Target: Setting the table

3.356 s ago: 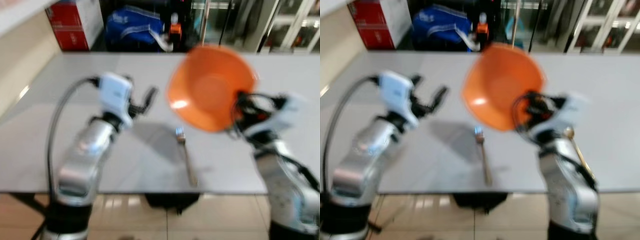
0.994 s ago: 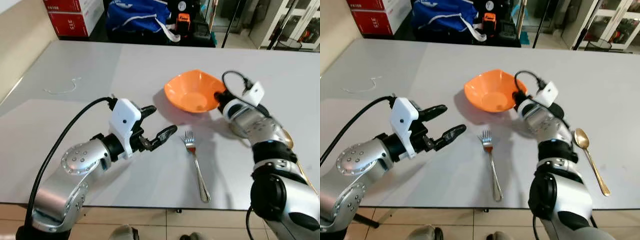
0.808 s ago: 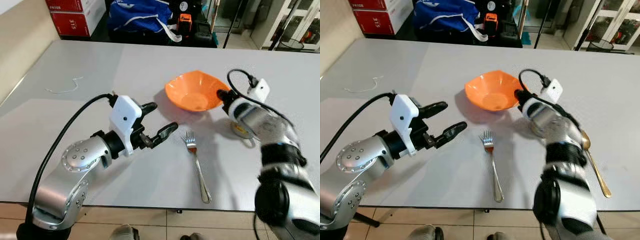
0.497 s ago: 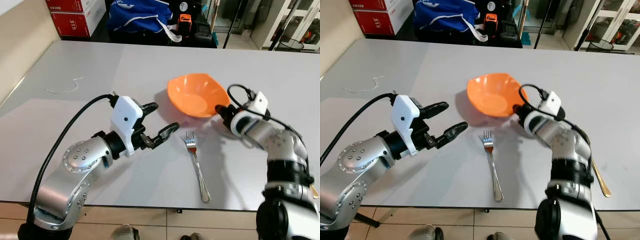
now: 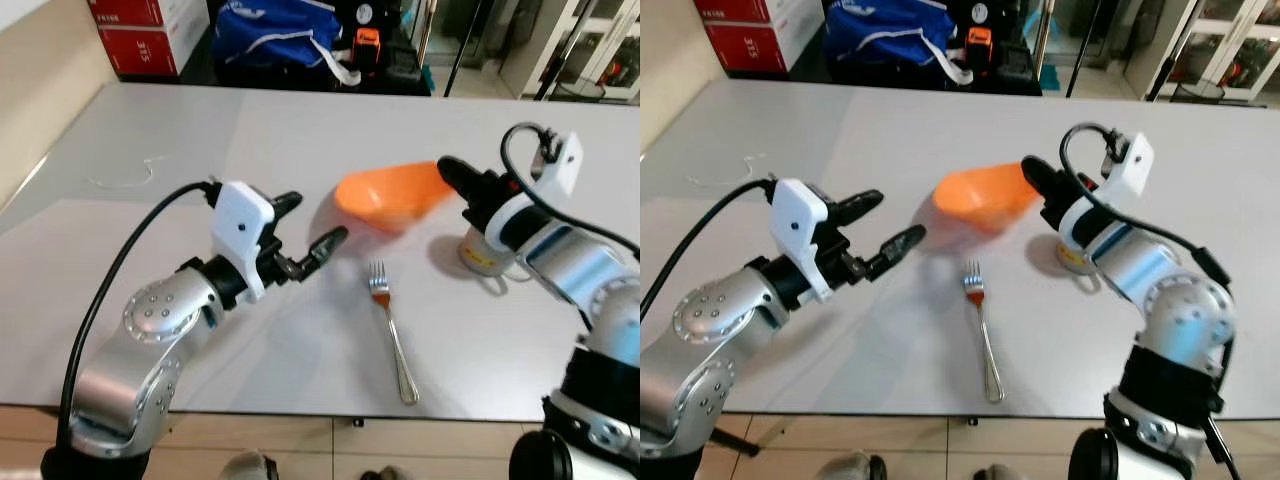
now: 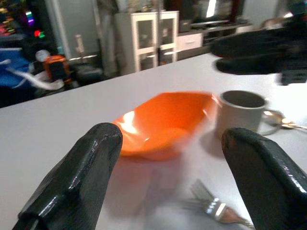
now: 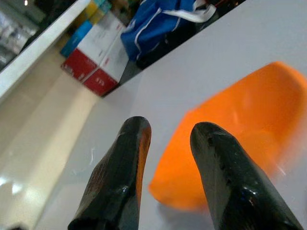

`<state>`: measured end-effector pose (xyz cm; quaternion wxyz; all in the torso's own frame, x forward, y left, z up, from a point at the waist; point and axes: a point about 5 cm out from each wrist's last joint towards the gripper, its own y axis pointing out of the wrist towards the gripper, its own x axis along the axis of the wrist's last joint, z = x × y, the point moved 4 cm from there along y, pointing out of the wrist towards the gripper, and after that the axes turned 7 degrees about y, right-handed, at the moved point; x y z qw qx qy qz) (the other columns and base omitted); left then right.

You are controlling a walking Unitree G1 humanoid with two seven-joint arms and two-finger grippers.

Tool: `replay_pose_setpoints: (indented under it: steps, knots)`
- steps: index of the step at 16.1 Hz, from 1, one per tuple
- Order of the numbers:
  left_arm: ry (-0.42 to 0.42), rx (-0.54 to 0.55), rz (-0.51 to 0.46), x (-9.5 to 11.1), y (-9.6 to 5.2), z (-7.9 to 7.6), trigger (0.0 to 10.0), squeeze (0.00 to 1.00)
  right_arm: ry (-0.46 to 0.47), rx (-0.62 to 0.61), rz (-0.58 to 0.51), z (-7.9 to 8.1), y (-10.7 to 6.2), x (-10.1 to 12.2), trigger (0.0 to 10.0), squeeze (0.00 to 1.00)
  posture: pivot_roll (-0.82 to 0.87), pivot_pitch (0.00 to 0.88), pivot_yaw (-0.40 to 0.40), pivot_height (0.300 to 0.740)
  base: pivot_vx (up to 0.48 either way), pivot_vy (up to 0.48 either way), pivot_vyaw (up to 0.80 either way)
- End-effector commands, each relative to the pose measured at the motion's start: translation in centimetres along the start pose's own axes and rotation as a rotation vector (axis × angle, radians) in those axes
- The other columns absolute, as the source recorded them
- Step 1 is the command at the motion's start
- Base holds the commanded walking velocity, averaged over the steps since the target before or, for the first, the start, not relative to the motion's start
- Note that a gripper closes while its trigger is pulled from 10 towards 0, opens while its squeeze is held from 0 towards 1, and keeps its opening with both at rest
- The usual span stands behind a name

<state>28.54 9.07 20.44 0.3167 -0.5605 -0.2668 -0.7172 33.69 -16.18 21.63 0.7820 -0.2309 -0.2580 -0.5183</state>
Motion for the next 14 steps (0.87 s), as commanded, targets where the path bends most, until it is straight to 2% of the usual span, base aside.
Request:
replay_pose_setpoints:
  steps: [1,3,5,9,10,11,12,13,14]
  knots:
    - [-0.005,0.041,0.01,-0.2,0.1,0.7,10.0,0.0,-0.007,-0.027,0.021,-0.5,-0.7,-0.6,10.0,0.0,0.03,0.049,-0.005,0.74,0.0,0.0,0.0]
    - [0.005,0.096,0.028,-0.5,0.4,1.6,10.0,0.0,0.014,-0.086,0.052,-2.1,-1.2,-2.3,10.0,0.0,0.03,0.05,0.002,0.74,0.0,0.0,0.0]
    - [0.037,0.127,0.017,-0.4,0.6,2.0,10.0,0.0,0.014,-0.119,0.078,-2.8,-1.2,-3.4,10.0,0.0,0.03,0.052,0.008,0.74,0.0,0.0,0.0]
    - [0.063,0.203,-0.003,0.3,0.5,3.4,10.0,0.0,-0.028,-0.017,0.012,-0.3,-0.8,-2.3,10.0,0.0,0.05,0.059,0.003,0.74,0.0,0.0,0.0]
    - [0.078,0.23,0.003,0.3,0.4,3.8,10.0,0.0,-0.16,0.035,-0.065,1.1,-1.0,-1.1,10.0,0.0,0.06,0.063,-0.001,0.74,0.0,0.0,0.0]
    - [0.082,0.268,0.004,0.4,0.0,4.3,10.0,0.0,-0.395,0.084,-0.188,2.9,-2.0,0.4,10.0,0.0,0.06,0.066,-0.005,0.74,0.0,0.0,0.0]
    - [0.084,0.279,0.006,0.3,-0.2,4.4,10.0,0.0,-0.457,0.054,-0.239,2.9,-2.5,1.1,10.0,0.0,0.06,0.067,-0.007,0.74,0.0,0.0,0.0]
    - [0.1,0.317,0.008,0.0,-0.7,4.8,10.0,0.0,-0.669,-0.036,-0.33,3.0,-3.3,2.1,10.0,0.0,0.06,0.066,-0.007,0.74,0.0,0.0,0.0]
    - [0.094,0.34,0.018,-0.3,-0.9,4.9,10.0,0.0,-0.773,-0.079,-0.363,2.8,-3.9,1.9,10.0,0.0,0.05,0.065,-0.005,0.74,0.0,0.48,0.0]
